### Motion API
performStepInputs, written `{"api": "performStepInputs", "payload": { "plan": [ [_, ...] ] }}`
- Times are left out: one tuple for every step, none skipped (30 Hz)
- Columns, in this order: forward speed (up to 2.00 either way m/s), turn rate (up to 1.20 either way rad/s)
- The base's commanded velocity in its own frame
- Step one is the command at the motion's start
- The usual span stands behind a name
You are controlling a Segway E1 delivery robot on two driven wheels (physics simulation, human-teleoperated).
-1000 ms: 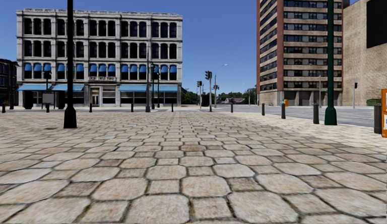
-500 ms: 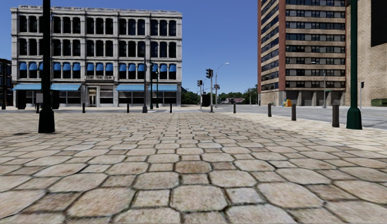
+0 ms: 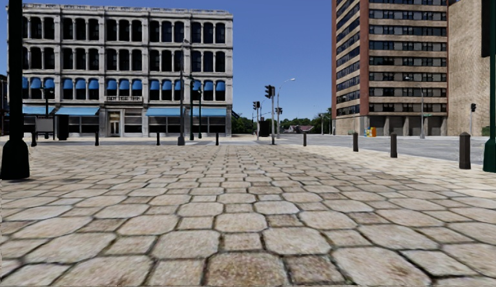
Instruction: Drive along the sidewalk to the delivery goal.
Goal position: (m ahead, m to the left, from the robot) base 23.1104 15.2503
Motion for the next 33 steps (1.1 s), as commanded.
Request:
{"api": "performStepInputs", "payload": {
  "plan": [
    [2.00,0.00],
    [2.00,0.00],
    [2.00,0.00],
    [2.00,0.00],
    [2.00,0.00],
    [2.00,0.00],
    [2.00,0.00],
    [2.00,0.00],
    [2.00,0.00],
    [2.00,0.00],
    [2.00,0.00],
    [2.00,0.00],
    [2.00,0.00],
    [2.00,0.00],
    [2.00,0.00],
    [2.00,0.00],
    [2.00,0.00],
    [2.00,0.00],
    [2.00,0.00],
    [2.00,0.00],
    [2.00,0.00],
    [2.00,0.00],
    [2.00,0.00],
    [2.00,0.00],
    [2.00,0.00],
    [2.00,0.00],
    [2.00,0.00],
    [2.00,0.00],
    [2.00,0.00],
    [2.00,0.00],
    [2.00,0.00],
    [2.00,0.00],
    [2.00,0.00]
  ]
}}
